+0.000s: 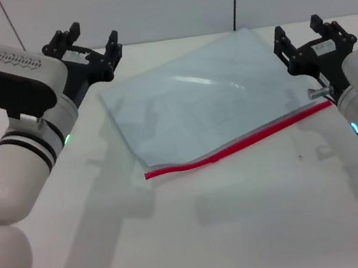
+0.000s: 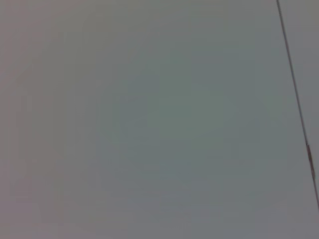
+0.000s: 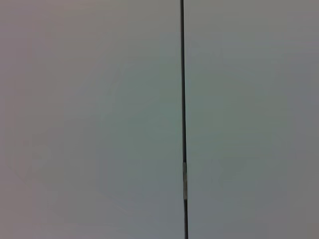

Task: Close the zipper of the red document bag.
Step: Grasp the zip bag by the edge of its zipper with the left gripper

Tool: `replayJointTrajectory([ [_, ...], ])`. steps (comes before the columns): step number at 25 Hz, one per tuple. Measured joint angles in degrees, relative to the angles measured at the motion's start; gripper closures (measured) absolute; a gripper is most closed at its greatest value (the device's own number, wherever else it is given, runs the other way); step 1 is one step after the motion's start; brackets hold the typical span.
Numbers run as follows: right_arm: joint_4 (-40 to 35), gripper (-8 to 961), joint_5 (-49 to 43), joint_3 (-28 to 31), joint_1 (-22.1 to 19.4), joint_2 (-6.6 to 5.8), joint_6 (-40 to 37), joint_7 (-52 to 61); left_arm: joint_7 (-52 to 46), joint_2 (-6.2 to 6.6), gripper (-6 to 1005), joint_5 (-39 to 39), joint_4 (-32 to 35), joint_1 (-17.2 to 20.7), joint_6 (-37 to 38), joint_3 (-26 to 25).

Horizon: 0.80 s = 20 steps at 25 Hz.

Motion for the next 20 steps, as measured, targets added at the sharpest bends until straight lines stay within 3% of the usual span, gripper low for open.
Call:
replayJointTrajectory([
  [20, -0.04, 277, -0.01, 0.51, -0.57, 0.10, 1.75, -0.09, 0.10, 0.27, 340, 0.23, 3.05, 0.73, 2.31, -0.09],
])
